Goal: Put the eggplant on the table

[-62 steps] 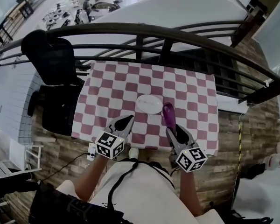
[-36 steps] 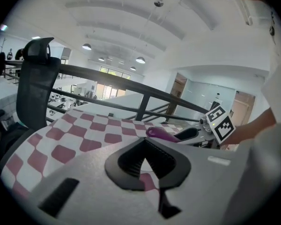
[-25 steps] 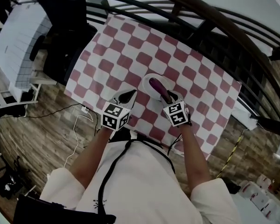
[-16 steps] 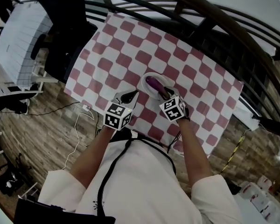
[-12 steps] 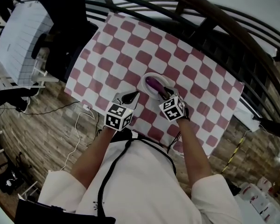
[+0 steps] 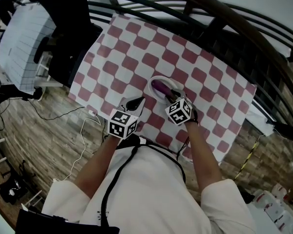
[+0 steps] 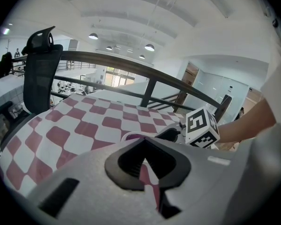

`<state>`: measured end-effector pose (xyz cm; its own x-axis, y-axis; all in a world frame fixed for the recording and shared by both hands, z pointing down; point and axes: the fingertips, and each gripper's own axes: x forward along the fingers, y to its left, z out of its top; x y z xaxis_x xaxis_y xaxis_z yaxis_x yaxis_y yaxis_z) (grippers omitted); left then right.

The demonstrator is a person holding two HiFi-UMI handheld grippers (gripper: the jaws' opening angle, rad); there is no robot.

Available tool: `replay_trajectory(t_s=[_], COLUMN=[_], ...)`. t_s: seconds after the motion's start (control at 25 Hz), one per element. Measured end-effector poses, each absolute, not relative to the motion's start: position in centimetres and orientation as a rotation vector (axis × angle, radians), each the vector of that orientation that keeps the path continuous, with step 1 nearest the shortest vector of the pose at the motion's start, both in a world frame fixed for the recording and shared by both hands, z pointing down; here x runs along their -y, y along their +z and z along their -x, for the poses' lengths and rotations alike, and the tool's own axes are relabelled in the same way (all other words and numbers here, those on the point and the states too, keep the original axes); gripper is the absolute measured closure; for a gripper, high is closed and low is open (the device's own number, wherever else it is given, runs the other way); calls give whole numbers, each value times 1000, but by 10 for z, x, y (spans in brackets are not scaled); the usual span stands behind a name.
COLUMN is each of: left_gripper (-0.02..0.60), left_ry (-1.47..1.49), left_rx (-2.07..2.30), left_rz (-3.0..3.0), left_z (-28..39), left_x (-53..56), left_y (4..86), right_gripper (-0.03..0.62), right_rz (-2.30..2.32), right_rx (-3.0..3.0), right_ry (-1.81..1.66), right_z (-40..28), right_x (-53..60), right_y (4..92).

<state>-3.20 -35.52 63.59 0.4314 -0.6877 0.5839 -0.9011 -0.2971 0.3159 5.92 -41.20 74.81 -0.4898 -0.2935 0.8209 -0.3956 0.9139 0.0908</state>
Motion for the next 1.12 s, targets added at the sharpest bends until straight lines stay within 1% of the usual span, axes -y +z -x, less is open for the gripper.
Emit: replay_trajectory(t_s=[0.44,0.76,1.12], left_gripper=[577,577,577], left_ry=[456,456,453], left_rx=[1331,1331,1313], left_rz=[-2083,-2092,-2130], left_z=[37,42,45], left_x=[352,350,347], left_y=[631,628,623], right_gripper=[411,370,364], right_rz=[-483,-481,-621], right_rx=[2088,2085,2140], right_ry=[114,129,202], right_z=[-60,-61,-72], right_x=[416,413,411], right_y=[752,751,722])
